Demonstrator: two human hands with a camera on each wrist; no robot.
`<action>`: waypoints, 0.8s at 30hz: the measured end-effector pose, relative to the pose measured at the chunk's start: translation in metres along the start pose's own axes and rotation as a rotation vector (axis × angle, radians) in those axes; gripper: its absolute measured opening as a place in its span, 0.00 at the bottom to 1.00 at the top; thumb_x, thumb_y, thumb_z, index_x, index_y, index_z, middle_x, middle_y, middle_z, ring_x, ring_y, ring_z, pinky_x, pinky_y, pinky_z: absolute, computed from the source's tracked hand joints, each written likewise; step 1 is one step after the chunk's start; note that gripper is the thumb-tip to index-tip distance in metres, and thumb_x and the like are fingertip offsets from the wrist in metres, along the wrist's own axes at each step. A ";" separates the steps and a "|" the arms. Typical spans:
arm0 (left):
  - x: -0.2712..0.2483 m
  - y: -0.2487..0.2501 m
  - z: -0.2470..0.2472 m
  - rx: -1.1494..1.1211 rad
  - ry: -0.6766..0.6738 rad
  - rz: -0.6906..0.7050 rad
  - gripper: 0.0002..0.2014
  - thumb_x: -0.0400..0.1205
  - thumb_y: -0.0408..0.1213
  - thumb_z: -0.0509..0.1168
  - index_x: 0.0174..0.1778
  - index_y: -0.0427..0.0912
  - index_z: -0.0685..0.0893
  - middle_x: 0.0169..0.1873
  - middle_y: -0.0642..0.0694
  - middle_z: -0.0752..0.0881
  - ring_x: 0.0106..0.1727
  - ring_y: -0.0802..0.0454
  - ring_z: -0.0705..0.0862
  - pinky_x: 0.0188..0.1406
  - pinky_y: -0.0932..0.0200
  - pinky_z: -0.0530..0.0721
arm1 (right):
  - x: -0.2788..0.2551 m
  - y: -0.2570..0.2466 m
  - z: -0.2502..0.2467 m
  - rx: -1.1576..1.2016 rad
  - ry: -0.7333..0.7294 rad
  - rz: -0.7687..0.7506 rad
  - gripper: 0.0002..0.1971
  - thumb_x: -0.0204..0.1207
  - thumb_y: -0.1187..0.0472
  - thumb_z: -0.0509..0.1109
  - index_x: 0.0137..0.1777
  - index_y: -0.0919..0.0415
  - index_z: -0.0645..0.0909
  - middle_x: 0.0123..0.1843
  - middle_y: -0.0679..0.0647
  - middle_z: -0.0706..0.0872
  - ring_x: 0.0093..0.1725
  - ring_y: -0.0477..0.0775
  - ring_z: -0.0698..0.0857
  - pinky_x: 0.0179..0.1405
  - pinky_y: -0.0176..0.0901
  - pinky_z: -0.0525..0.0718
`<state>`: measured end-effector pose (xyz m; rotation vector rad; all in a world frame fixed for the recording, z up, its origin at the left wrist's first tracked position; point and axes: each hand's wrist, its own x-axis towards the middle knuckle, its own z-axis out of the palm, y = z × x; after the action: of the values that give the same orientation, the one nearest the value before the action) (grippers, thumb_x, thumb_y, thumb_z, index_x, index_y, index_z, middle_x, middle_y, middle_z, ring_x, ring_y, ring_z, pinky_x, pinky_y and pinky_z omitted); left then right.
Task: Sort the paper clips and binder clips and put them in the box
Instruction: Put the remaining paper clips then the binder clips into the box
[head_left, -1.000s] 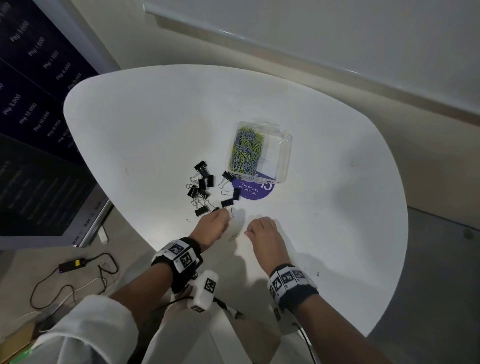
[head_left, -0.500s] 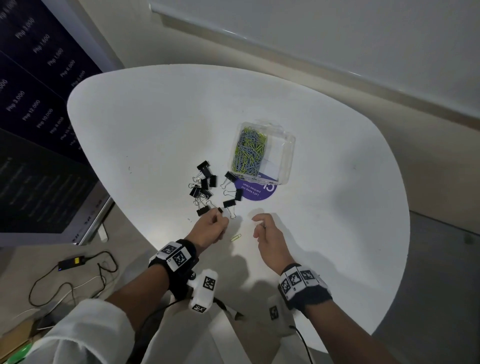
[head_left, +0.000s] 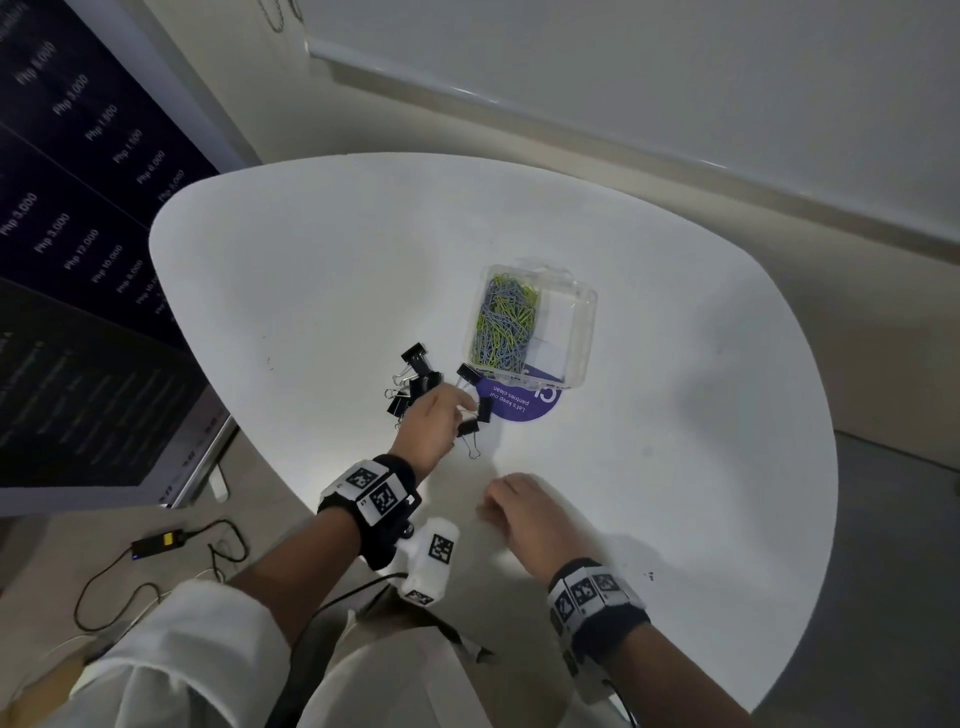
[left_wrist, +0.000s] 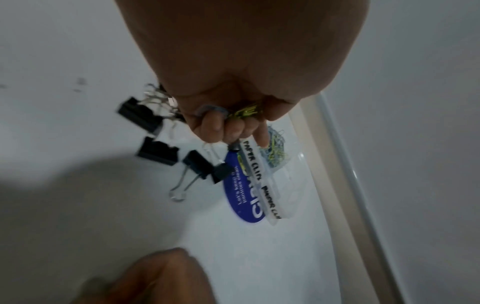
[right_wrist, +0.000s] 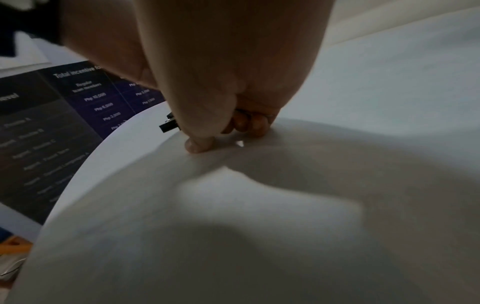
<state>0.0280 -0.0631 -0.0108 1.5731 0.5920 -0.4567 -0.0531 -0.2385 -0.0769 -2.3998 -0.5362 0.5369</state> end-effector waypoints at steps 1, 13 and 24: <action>0.005 0.007 0.003 0.015 -0.004 0.017 0.14 0.83 0.36 0.53 0.38 0.42 0.82 0.24 0.51 0.68 0.24 0.54 0.64 0.22 0.62 0.61 | 0.000 -0.001 -0.002 -0.003 -0.014 0.005 0.08 0.83 0.55 0.65 0.44 0.58 0.77 0.44 0.52 0.82 0.48 0.55 0.77 0.49 0.47 0.77; 0.060 0.081 0.034 0.053 -0.023 0.044 0.14 0.83 0.41 0.56 0.52 0.36 0.81 0.36 0.47 0.78 0.39 0.49 0.77 0.45 0.51 0.80 | 0.000 -0.002 0.010 -0.043 0.032 0.064 0.02 0.76 0.64 0.72 0.45 0.57 0.82 0.43 0.51 0.82 0.44 0.53 0.78 0.45 0.43 0.78; 0.063 0.068 0.010 0.424 0.014 0.408 0.16 0.87 0.35 0.53 0.65 0.44 0.82 0.62 0.49 0.84 0.63 0.56 0.79 0.68 0.59 0.73 | 0.075 -0.012 -0.075 0.554 0.284 0.321 0.10 0.89 0.55 0.55 0.47 0.57 0.71 0.42 0.48 0.74 0.41 0.44 0.73 0.46 0.32 0.73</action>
<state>0.1199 -0.0687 0.0036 2.0443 0.1743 -0.2698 0.0440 -0.2283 -0.0329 -1.9777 0.1193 0.4002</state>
